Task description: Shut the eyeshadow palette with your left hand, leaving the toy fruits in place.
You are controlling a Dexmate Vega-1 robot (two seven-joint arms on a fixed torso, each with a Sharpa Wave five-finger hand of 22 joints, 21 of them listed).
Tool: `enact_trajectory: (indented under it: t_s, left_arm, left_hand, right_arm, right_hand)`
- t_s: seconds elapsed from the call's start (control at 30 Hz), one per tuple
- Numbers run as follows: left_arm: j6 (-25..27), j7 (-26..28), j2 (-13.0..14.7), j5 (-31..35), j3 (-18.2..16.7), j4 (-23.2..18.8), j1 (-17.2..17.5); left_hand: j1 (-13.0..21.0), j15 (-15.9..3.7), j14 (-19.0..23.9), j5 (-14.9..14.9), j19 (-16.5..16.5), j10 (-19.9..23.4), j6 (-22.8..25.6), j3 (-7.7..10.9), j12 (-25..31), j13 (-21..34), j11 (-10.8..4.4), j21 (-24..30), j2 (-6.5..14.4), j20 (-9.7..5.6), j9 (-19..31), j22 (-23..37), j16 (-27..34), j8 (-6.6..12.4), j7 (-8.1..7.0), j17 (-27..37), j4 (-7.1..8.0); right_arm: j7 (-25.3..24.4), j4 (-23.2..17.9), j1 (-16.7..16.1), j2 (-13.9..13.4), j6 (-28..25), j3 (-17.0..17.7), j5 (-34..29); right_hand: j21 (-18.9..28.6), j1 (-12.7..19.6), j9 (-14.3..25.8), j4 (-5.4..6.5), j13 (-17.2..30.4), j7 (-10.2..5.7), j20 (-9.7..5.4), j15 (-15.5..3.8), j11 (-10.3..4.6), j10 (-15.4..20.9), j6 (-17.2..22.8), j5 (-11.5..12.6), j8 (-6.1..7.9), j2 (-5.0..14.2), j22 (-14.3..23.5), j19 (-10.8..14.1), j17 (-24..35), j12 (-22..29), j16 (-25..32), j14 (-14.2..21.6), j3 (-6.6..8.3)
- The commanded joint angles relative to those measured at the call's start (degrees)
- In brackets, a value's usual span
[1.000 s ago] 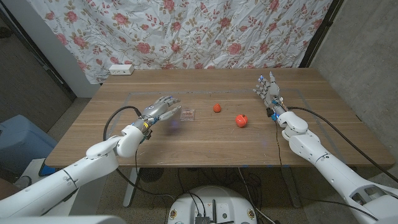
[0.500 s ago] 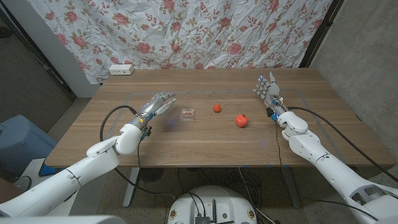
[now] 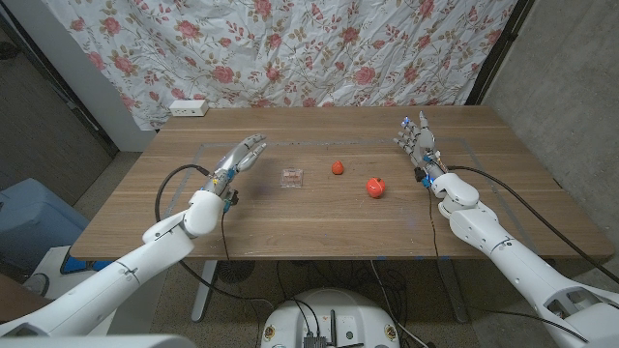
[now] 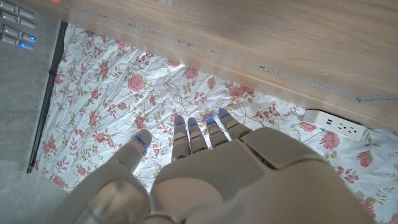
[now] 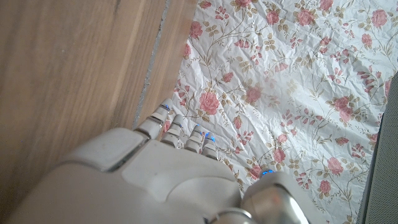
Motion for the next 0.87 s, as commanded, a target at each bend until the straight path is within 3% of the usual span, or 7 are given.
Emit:
enact_trajectory:
  t_s: [0.03,0.4,0.5,0.87]
  left_arm:
    - [-2.37,0.55,-6.71,-7.83,-1.0,5.46,-1.94]
    - [-4.84,-1.13,-10.41,-14.26,-0.92,10.76,-5.17]
    - [-2.18,-1.01,-11.03,-15.72,-0.92,10.28,-5.56]
    - [-3.35,0.43,-15.88,-21.68,-1.18,13.86,-7.22]
  left_hand:
    - [0.64,0.17,1.0,0.18,1.31,0.17,0.07,0.53,0.11,-0.06,0.6,0.32,6.25,-2.11,0.0,0.09,-0.13,-0.05,0.67,0.19,-0.3]
    - [0.9,0.44,1.25,0.12,1.8,-0.32,-0.34,0.85,-0.05,-0.05,1.03,0.05,6.3,-1.9,0.02,0.09,-0.14,-0.2,1.2,0.26,-0.59]
    - [0.98,0.43,1.2,0.07,1.83,-0.43,-0.39,0.85,-0.08,-0.05,1.14,-0.08,6.13,-1.83,0.03,0.09,-0.2,-0.2,1.28,0.25,-0.78]
    - [1.15,0.44,1.36,-0.07,2.27,-0.33,-0.13,0.75,0.03,-0.05,1.29,-0.4,5.88,-1.1,0.04,0.09,-0.19,-0.05,1.67,0.28,-1.3]
  right_arm:
    - [-0.02,-0.03,-0.01,0.0,-0.01,0.0,-0.01]
    - [-0.02,-0.02,-0.01,0.0,-0.01,0.0,-0.01]
    - [-0.02,-0.03,-0.01,0.0,-0.01,0.0,-0.01]
    - [-0.02,0.01,0.0,0.02,0.01,-0.02,-0.03]
  right_hand:
    - [0.4,-0.02,0.32,0.37,0.17,-0.46,0.15,-6.85,-0.59,0.0,-0.08,0.22,0.31,5.64,0.18,0.42,0.17,0.29,0.19,-0.18,-0.08]
    - [0.4,-0.02,0.32,0.37,0.17,-0.4,0.14,-6.88,-0.53,0.03,-0.02,0.22,0.34,5.63,0.18,0.42,0.17,0.31,0.18,-0.21,-0.07]
    - [0.4,-0.02,0.32,0.37,0.17,-0.39,0.14,-6.89,-0.61,0.05,0.04,0.22,0.36,5.63,0.18,0.42,0.17,0.31,0.16,-0.26,-0.07]
    - [0.4,-0.02,0.32,0.37,0.17,-0.48,0.14,-6.95,-0.53,0.0,-0.02,0.22,0.33,5.63,0.18,0.42,0.17,0.29,0.18,-0.21,-0.07]
